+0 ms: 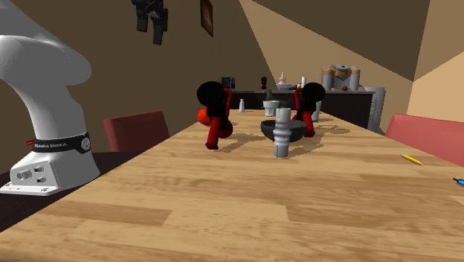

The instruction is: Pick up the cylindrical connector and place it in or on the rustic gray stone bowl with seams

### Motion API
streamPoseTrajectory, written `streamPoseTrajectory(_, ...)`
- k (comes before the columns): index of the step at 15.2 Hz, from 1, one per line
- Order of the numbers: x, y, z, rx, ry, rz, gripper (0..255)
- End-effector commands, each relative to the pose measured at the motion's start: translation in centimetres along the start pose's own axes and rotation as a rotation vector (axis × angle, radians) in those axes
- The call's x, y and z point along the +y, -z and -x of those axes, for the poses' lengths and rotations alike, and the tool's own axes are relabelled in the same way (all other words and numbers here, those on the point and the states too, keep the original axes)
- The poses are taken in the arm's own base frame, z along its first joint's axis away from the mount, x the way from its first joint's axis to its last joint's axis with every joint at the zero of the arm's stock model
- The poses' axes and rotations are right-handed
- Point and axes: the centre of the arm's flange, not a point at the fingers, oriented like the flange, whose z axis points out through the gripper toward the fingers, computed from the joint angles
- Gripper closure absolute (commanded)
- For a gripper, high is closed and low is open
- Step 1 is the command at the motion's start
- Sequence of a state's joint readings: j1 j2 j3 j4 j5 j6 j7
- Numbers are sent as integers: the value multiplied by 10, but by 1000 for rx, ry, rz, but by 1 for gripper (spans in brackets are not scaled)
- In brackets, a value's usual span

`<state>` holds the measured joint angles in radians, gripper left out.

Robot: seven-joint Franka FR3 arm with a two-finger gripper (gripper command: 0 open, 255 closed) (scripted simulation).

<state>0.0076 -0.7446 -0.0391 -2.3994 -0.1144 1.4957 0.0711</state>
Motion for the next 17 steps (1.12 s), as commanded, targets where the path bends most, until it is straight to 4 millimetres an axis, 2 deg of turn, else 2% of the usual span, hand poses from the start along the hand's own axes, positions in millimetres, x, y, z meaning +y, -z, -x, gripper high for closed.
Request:
streamPoseTrajectory(1,0,0,0,0,0,0,0)
streamPoseTrajectory(17,-28,-66,-187,72,-28,-46,0)
